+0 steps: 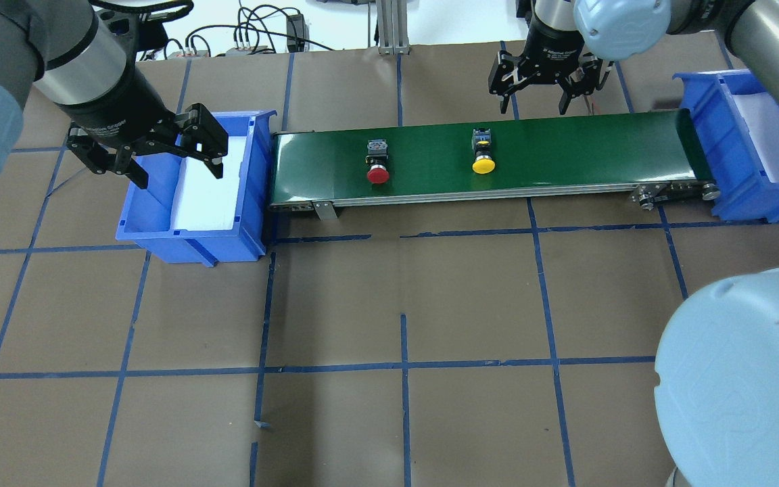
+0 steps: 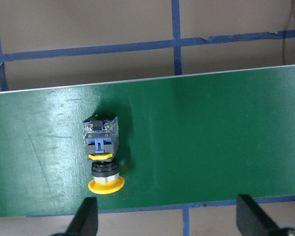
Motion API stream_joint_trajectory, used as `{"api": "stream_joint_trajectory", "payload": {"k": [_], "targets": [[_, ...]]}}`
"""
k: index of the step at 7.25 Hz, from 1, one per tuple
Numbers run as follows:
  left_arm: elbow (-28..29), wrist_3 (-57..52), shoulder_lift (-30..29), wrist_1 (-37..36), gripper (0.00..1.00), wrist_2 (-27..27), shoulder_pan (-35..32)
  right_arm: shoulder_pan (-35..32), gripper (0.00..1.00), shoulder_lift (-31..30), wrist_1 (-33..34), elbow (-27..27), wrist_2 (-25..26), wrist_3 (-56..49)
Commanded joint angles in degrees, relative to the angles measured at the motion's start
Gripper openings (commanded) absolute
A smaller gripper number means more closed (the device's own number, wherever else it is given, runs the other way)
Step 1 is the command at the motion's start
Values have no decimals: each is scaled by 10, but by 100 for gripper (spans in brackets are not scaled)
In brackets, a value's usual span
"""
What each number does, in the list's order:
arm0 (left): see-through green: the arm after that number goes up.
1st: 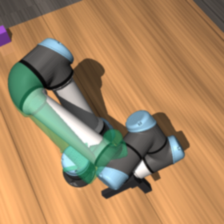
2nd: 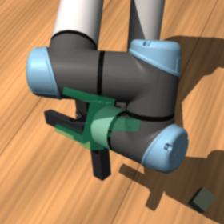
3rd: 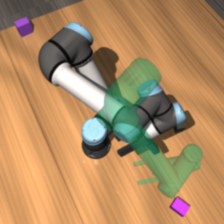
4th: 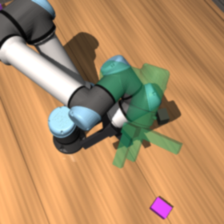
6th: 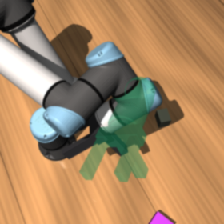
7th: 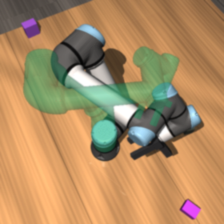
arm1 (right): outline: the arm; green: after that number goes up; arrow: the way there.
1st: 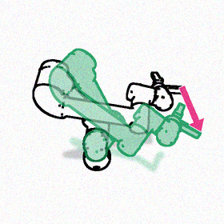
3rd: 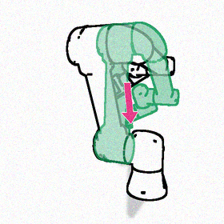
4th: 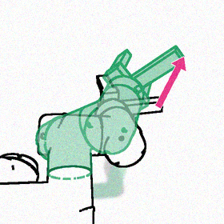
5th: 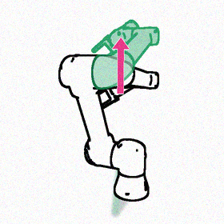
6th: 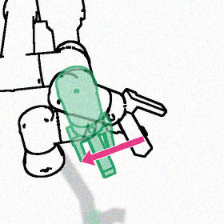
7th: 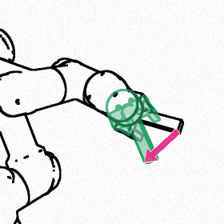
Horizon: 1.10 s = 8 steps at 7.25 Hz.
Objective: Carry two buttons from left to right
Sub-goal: 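Lower the right gripper and grasp the yellow button on the belt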
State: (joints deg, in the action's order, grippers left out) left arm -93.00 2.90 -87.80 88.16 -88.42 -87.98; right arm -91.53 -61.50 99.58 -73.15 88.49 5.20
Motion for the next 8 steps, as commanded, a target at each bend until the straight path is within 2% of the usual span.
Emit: {"api": "stream_joint_trajectory", "payload": {"k": [1,8], "targets": [[-6,0,-3,0,100,-3,-1,1,100,22,0,4,0,-1],[-11,-1,-14,-18,100,-3,1,0,100,40,-1,-5,1,-2]]}}
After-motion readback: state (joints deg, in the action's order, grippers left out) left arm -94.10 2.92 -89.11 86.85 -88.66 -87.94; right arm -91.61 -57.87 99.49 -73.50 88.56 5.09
